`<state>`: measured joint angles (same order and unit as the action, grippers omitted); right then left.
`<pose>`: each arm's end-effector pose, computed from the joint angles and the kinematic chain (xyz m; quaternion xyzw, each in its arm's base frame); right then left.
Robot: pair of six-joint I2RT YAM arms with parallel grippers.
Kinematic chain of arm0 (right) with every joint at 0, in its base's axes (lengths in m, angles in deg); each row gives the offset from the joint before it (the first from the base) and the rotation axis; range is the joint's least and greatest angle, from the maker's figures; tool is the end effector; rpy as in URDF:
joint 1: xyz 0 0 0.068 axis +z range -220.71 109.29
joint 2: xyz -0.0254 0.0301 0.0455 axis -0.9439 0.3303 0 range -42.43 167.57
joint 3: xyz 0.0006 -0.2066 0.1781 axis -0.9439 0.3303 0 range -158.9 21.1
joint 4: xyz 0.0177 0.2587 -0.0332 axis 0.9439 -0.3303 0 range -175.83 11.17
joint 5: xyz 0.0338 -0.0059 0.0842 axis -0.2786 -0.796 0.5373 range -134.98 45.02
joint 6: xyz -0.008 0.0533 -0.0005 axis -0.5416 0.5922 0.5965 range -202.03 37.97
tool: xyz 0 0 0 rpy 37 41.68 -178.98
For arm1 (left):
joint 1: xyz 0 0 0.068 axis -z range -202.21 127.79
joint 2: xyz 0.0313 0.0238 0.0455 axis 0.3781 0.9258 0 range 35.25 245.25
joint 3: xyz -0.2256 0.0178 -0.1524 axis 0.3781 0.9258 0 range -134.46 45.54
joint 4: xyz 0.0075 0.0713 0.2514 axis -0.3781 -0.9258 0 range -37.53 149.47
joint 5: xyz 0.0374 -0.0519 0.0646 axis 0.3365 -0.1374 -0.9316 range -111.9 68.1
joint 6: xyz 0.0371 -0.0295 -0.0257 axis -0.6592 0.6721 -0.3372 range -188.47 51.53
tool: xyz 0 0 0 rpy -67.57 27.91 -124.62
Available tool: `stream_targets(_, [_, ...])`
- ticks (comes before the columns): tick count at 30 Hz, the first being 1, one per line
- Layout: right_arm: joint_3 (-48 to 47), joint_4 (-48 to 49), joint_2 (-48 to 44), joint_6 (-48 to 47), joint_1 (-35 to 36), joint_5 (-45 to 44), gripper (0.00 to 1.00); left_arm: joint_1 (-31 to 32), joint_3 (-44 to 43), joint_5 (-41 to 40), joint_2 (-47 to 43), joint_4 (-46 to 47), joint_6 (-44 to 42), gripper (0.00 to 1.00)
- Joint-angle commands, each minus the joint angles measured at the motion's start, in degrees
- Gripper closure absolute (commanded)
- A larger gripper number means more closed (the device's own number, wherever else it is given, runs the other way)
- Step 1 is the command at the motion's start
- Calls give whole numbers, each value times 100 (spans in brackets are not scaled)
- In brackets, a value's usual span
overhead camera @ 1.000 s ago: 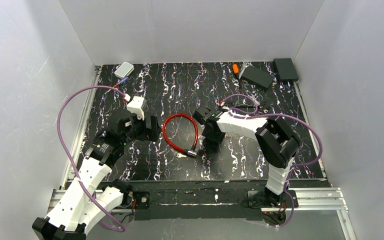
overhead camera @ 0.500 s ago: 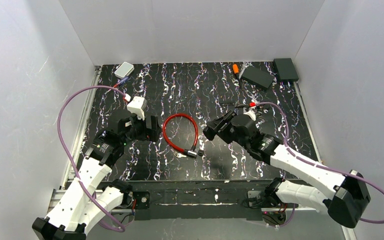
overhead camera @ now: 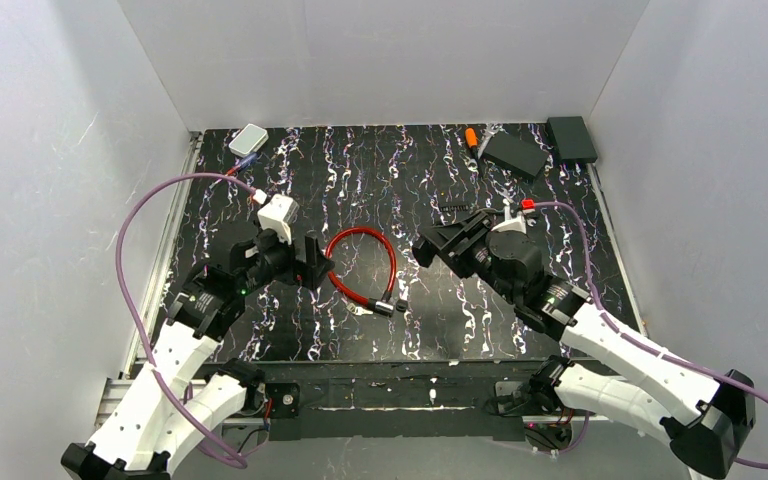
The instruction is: Unlock with the key
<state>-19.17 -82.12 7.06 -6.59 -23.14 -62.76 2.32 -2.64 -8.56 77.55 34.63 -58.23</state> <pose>0.1466 0.1443 0.3109 0.2794 0.7246 0.4859 0.4009 0.1467 -0.0760 0.3406 0.1676 0.7938 -0.2626 0.5224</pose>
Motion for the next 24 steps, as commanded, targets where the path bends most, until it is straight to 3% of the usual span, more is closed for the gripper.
stream_targets(1, [-51, 621, -270, 106, -37, 39, 99, 102, 62, 422, -124, 242, -91, 14])
stream_targets(4, [-189, 244, -255, 23, -37, -25, 99, 153, 73, 417, -47, 269, -82, 15])
stream_targets(12, [-688, -1974, 439, -139, -37, -825, 99, 203, 81, 314, 54, 260, -98, 17])
stream_targets(24, [-695, -2211, 2044, -1012, -328, -545, 99, 237, 90, 211, 138, 243, -127, 18])
